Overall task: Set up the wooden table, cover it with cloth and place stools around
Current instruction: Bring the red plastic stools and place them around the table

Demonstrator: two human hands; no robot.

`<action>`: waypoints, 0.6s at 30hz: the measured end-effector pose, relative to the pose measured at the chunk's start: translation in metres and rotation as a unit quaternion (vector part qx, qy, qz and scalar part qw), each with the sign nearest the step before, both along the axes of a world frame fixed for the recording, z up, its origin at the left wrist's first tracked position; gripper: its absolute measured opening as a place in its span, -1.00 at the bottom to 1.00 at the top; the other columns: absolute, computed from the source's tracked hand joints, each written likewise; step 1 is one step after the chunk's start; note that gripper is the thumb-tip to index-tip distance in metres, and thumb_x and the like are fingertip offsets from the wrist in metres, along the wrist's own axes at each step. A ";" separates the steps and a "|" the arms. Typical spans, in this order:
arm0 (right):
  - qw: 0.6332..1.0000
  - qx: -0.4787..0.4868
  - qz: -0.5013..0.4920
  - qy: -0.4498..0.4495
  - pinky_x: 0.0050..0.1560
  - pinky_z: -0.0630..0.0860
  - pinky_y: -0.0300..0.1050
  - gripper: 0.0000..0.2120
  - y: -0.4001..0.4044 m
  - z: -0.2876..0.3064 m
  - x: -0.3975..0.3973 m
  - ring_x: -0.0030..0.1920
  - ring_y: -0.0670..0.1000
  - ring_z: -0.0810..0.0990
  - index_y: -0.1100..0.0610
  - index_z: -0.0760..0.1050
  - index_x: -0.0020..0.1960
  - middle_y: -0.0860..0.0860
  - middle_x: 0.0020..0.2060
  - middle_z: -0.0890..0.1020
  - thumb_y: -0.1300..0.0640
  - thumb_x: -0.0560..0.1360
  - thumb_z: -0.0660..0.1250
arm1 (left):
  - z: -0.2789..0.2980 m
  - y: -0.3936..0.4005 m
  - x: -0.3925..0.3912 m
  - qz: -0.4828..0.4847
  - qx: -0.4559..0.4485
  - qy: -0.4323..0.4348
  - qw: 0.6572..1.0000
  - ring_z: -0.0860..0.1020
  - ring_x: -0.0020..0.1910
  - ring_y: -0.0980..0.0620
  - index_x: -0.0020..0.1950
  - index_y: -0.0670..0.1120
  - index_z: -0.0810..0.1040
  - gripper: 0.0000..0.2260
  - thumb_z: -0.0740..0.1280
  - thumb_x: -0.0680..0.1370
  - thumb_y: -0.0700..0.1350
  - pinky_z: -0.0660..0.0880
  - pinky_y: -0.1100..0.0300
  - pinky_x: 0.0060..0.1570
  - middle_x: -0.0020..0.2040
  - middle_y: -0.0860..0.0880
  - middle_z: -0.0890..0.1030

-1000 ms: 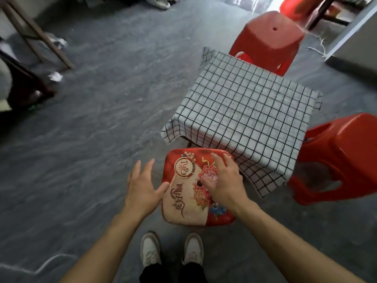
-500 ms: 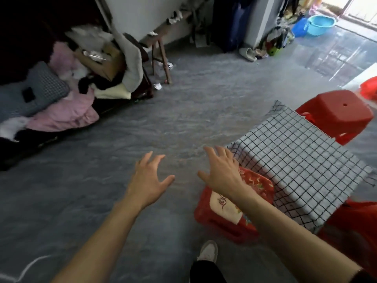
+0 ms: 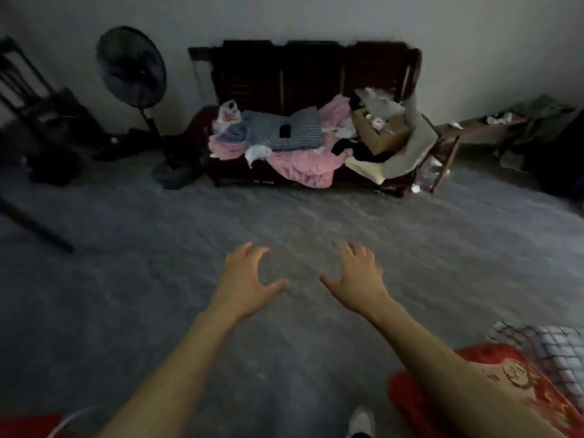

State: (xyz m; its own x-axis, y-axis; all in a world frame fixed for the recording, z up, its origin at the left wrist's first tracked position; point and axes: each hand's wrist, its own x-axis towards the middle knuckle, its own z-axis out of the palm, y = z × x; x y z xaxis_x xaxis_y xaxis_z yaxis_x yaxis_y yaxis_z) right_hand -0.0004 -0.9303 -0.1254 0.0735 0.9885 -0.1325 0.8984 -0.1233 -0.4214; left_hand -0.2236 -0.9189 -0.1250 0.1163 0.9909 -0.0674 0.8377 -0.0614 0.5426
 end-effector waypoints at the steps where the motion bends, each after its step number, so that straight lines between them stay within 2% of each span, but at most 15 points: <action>1: 1.000 0.004 0.029 0.002 0.38 0.30 0.20 -0.23 0.006 0.005 -0.030 0.46 0.17 0.18 -0.03 0.09 0.55 0.09 0.48 0.24 -0.21 0.47 0.34 | 0.003 -0.007 -0.029 0.029 0.003 -0.001 1.000 0.24 0.48 -0.08 0.38 0.01 0.44 -0.25 0.42 0.29 0.35 0.15 0.12 0.44 0.48 -0.15 0.30; 4: 0.993 0.013 0.120 0.009 0.35 0.32 0.19 -0.22 0.021 0.016 -0.115 0.44 0.18 0.21 -0.04 0.07 0.55 0.09 0.45 0.27 -0.19 0.46 0.36 | 0.010 -0.028 -0.109 0.111 0.021 0.000 0.994 0.30 0.43 -0.11 0.34 -0.01 0.48 -0.21 0.33 0.24 0.42 0.20 0.11 0.42 0.43 -0.18 0.37; 9: 0.964 0.017 0.266 -0.006 0.35 0.31 0.23 -0.20 0.044 0.021 -0.246 0.47 0.19 0.18 -0.04 0.02 0.57 0.09 0.49 0.21 -0.20 0.48 0.33 | 0.006 -0.062 -0.218 0.236 0.040 -0.031 0.970 0.25 0.47 -0.10 0.35 0.01 0.46 -0.12 0.23 0.14 0.46 0.17 0.11 0.45 0.46 -0.18 0.33; 14: 0.929 0.009 0.371 0.009 0.38 0.28 0.26 -0.21 0.065 0.005 -0.361 0.49 0.17 0.17 -0.08 0.03 0.56 0.05 0.51 0.20 -0.23 0.47 0.34 | -0.010 -0.087 -0.308 0.329 0.026 0.010 0.944 0.26 0.48 -0.09 0.37 -0.06 0.46 -0.06 0.17 0.14 0.48 0.12 0.13 0.44 0.43 -0.19 0.39; 18: 0.897 -0.010 0.440 0.039 0.40 0.29 0.26 -0.21 0.086 -0.008 -0.442 0.49 0.15 0.17 -0.08 0.05 0.55 0.05 0.51 0.21 -0.23 0.46 0.34 | -0.012 -0.100 -0.369 0.410 0.005 0.038 0.911 0.28 0.46 -0.11 0.37 -0.04 0.46 -0.09 0.18 0.16 0.48 0.18 0.12 0.42 0.43 -0.19 0.37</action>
State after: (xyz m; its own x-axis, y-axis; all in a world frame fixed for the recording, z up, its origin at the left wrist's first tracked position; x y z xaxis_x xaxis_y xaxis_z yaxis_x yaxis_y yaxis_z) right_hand -0.4429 -0.8445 -0.1332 -0.7439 0.6570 -0.1226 0.6202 0.6102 -0.4929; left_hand -0.5931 -1.0187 -0.1373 -0.6689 0.7425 -0.0340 0.6390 0.5979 0.4839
